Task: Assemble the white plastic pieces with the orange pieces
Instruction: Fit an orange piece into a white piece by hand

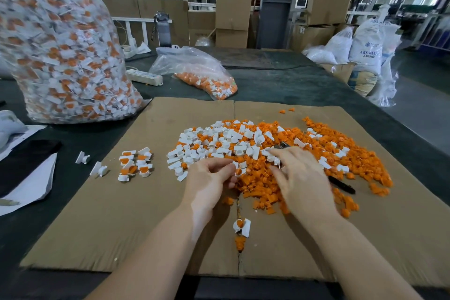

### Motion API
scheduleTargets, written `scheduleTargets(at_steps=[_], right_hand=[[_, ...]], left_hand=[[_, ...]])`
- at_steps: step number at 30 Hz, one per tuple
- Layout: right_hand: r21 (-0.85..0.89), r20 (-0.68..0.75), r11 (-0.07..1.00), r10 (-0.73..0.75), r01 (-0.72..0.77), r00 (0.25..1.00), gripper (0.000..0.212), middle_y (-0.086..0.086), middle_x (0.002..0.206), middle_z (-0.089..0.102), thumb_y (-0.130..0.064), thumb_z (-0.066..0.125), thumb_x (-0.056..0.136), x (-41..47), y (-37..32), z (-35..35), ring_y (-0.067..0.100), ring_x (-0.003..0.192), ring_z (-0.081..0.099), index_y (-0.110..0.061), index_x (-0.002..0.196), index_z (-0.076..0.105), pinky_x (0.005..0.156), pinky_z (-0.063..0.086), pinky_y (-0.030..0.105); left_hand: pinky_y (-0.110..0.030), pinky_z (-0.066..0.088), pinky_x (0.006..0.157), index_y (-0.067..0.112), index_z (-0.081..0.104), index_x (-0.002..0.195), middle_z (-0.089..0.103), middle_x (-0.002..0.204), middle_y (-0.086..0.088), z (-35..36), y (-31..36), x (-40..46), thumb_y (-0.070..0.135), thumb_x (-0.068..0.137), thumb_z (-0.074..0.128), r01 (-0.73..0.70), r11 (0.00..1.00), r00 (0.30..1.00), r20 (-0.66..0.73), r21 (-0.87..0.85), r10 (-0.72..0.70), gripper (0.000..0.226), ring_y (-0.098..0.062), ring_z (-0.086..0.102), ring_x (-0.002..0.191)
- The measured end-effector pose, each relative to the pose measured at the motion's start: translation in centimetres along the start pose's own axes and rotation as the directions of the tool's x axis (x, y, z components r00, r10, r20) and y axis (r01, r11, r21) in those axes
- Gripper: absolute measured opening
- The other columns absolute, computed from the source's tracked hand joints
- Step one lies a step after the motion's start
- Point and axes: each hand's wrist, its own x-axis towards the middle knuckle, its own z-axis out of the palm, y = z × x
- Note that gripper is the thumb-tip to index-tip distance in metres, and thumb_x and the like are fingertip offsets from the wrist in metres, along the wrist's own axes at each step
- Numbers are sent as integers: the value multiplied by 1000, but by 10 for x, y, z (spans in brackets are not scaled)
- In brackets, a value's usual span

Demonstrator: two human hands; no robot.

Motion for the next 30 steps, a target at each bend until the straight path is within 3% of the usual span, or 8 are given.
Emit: scheduleTargets(at_steps=[4,9,12,15,19,21,26,30], right_hand=[[248,-63,936,-242,251,968,25,4,98,67,-9,66,84,-4,-27,4,17,92,61,-11,109,69,84,51,29],[269,-82,916,-288,299,954,5,3,85,65,-12,67,84,-2,-34,5,16,81,60,-9,87,70,71,53,31],[278,-72,919,-271,281,960,12,3,88,67,-15,69,82,-1,-35,7,15,84,61,-10,92,71,75,51,26],[294,-68,936,-184,196,981,15,1,91,68,-12,70,82,-4,-28,7,15,88,63,-10,96,71,79,51,25],[268,-66,955,-115,128,991,12,0,89,67,-7,71,80,-7,-16,6,14,87,62,-10,91,71,80,45,20],[244,-69,963,-99,113,993,11,1,88,67,-6,72,79,-7,-14,7,14,86,62,-10,89,72,80,44,19],[227,-44,969,-88,96,995,13,2,85,68,-1,74,76,-6,-14,9,16,82,63,-10,85,72,77,46,23],[200,-27,977,-73,77,997,13,2,80,68,-1,75,74,-8,-16,11,21,79,64,-12,81,73,74,49,40]], left_hand=[[-32,54,66,13,71,83,66,64,-10,1,2,-4,5,87,63,-12,1000,999,51,11,12,12,-15,60,58],[-31,55,69,9,72,88,69,74,-14,-5,2,-7,9,88,63,-11,997,997,78,75,5,9,-20,62,65],[-33,57,70,12,71,89,70,75,-10,-17,2,-5,11,88,63,-41,989,999,0,141,42,8,-18,66,71],[-26,46,77,15,70,94,69,88,1,-46,6,11,15,89,62,-142,853,944,-191,502,270,10,-12,62,83],[-39,44,87,18,72,96,63,99,-6,-95,11,29,19,90,60,-13,611,822,-339,792,457,13,-26,55,97],[-44,43,89,21,73,98,62,102,-5,-108,10,33,22,91,59,37,524,808,-333,851,485,15,-28,52,100],[-42,33,90,30,69,109,57,114,-2,-111,10,35,30,94,54,137,307,840,-275,942,468,21,-27,41,108],[-34,30,87,22,71,102,57,104,0,-95,9,29,22,89,61,-37,359,819,-178,933,546,16,-26,42,105]])
